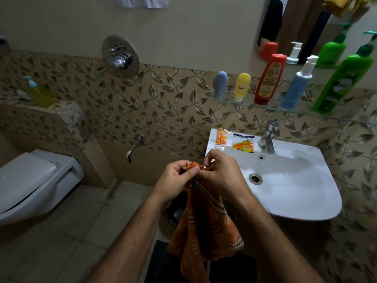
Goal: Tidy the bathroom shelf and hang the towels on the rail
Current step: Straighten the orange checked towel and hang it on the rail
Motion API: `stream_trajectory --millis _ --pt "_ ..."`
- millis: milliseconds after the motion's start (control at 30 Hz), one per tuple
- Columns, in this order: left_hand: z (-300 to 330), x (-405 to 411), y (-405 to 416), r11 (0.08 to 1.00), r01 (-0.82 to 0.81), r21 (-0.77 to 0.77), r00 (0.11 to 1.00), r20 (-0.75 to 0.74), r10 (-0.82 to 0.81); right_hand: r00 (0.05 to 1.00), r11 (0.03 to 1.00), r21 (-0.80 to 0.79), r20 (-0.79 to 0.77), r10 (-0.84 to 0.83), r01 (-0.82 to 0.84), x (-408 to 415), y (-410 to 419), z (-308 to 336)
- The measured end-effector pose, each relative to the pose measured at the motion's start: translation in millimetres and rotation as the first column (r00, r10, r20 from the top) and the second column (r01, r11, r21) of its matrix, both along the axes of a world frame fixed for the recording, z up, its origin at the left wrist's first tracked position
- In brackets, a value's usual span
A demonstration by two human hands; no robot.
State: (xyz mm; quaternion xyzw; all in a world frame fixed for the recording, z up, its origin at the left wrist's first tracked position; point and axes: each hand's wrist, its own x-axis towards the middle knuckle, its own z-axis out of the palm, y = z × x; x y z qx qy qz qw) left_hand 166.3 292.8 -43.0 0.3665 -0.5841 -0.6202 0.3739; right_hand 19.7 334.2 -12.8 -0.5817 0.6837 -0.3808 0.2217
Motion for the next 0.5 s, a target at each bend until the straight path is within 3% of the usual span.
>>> stream_trajectory --millis 133,267,400,500 --pt "8.3 -3.0 -6.2 0.995 -0.005 -0.097 1.000 -0.026 0.003 0.985 0.988 0.007 0.076 0.154 -0.155 -7.3 -1.0 8.1" --pt "20.3 0.1 -17.9 0.985 -0.121 -0.121 0.982 -0.163 0.100 0.940 0.924 0.173 0.058 0.336 -0.341 -24.5 -0.5 11.0" --pt "29.4 18.3 -37.1 0.958 -0.225 -0.178 0.963 -0.191 0.191 0.923 0.861 0.385 -0.054 0.380 -0.332 -41.6 7.2 7.5" --pt "26.9 29.8 -47.0 0.933 -0.293 -0.212 0.949 -0.186 0.255 0.948 0.799 0.549 -0.039 0.316 -0.244 -46.5 11.5 3.4"
